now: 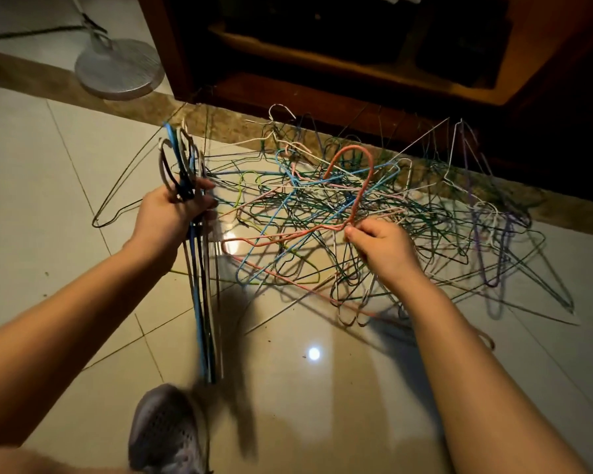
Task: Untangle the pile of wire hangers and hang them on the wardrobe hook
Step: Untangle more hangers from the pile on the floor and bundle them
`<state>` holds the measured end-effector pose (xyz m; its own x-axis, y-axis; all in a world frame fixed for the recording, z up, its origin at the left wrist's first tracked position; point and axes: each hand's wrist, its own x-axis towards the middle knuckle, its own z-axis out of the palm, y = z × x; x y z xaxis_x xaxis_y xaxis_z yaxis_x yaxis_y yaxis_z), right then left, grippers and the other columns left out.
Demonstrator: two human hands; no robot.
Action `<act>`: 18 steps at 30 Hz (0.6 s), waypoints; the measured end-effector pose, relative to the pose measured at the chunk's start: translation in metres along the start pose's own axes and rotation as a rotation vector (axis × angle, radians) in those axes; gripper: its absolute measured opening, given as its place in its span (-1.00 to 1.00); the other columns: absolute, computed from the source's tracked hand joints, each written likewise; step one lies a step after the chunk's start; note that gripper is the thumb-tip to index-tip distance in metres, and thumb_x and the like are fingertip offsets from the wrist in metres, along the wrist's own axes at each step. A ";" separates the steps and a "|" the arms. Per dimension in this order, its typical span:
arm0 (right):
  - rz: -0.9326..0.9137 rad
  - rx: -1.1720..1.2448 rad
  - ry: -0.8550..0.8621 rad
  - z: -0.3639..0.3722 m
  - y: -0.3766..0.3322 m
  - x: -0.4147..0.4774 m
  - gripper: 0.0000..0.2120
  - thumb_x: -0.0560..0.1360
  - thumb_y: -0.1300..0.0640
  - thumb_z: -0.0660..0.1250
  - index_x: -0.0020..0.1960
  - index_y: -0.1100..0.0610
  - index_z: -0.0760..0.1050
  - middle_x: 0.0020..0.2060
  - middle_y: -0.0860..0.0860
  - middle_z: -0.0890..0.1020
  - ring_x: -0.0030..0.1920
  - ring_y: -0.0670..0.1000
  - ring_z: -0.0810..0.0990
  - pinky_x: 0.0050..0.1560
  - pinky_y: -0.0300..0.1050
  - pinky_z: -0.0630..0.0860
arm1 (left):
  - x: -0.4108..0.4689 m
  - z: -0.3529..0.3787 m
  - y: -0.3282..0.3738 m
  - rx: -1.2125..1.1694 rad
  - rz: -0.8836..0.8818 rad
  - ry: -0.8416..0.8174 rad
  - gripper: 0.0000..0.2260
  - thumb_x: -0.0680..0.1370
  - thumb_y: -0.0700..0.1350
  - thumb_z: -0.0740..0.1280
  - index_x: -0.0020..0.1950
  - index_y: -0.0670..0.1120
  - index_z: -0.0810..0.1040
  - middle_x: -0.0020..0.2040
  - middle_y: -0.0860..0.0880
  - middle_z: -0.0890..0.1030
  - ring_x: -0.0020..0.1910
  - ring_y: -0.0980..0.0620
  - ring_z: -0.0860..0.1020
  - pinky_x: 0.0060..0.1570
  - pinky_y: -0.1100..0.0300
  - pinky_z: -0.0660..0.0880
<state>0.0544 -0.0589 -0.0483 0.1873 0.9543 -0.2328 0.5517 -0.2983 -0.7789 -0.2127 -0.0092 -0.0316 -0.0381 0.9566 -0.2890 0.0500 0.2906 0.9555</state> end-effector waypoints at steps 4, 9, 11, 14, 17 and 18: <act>0.206 0.297 -0.163 0.013 -0.012 -0.008 -0.71 0.57 0.23 0.22 -0.33 0.14 0.47 -0.60 -0.06 0.36 -0.66 -0.18 0.24 -0.61 -0.37 0.15 | -0.003 -0.002 0.003 -0.027 0.003 -0.001 -0.82 0.55 -0.29 0.23 -0.02 -0.01 0.51 -0.13 -0.04 0.56 -0.27 0.12 0.58 -0.34 0.31 0.55; 0.317 0.476 -0.363 0.031 -0.019 -0.025 -0.74 0.60 0.24 0.15 -0.24 0.18 0.46 -0.55 -0.03 0.35 -0.66 -0.18 0.22 -0.63 -0.41 0.12 | -0.004 -0.012 0.000 -0.044 -0.018 0.056 -0.83 0.56 -0.29 0.24 -0.03 -0.01 0.49 -0.15 -0.03 0.55 -0.25 0.10 0.57 -0.33 0.30 0.55; 0.291 0.466 -0.356 0.042 -0.021 -0.029 -0.74 0.59 0.24 0.16 -0.25 0.17 0.46 -0.53 -0.01 0.35 -0.66 -0.17 0.24 -0.64 -0.39 0.14 | -0.005 -0.015 -0.001 -0.048 -0.030 0.086 -0.82 0.55 -0.30 0.24 -0.06 -0.01 0.50 -0.15 -0.03 0.55 -0.23 0.07 0.56 -0.30 0.28 0.55; 0.279 0.571 -0.237 0.053 -0.027 -0.030 -0.75 0.59 0.24 0.16 -0.24 0.18 0.47 -0.55 -0.02 0.37 -0.65 -0.17 0.25 -0.64 -0.35 0.15 | -0.006 -0.018 -0.002 -0.055 -0.035 0.111 -0.81 0.55 -0.30 0.24 -0.08 -0.01 0.51 -0.14 -0.05 0.54 -0.20 0.03 0.56 -0.18 0.15 0.52; 0.258 0.727 -0.198 0.057 -0.038 -0.028 -0.76 0.60 0.23 0.15 -0.22 0.19 0.48 -0.58 -0.08 0.40 -0.63 -0.16 0.27 -0.62 -0.36 0.18 | -0.008 -0.017 0.002 -0.070 -0.032 0.113 -0.82 0.55 -0.30 0.23 -0.06 -0.03 0.51 -0.14 -0.09 0.53 -0.18 -0.01 0.55 -0.13 0.08 0.51; 0.246 0.770 -0.190 0.057 -0.043 -0.028 -0.76 0.60 0.22 0.15 -0.21 0.18 0.49 -0.58 -0.09 0.41 -0.63 -0.16 0.29 -0.61 -0.36 0.20 | -0.008 -0.017 0.005 -0.074 -0.027 0.108 -0.83 0.55 -0.30 0.22 -0.05 -0.04 0.50 -0.13 -0.10 0.54 -0.18 -0.01 0.55 -0.13 0.09 0.51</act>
<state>-0.0208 -0.0714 -0.0411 0.0514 0.8705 -0.4894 -0.2107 -0.4696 -0.8574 -0.2288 -0.0161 -0.0239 -0.1463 0.9392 -0.3106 -0.0262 0.3102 0.9503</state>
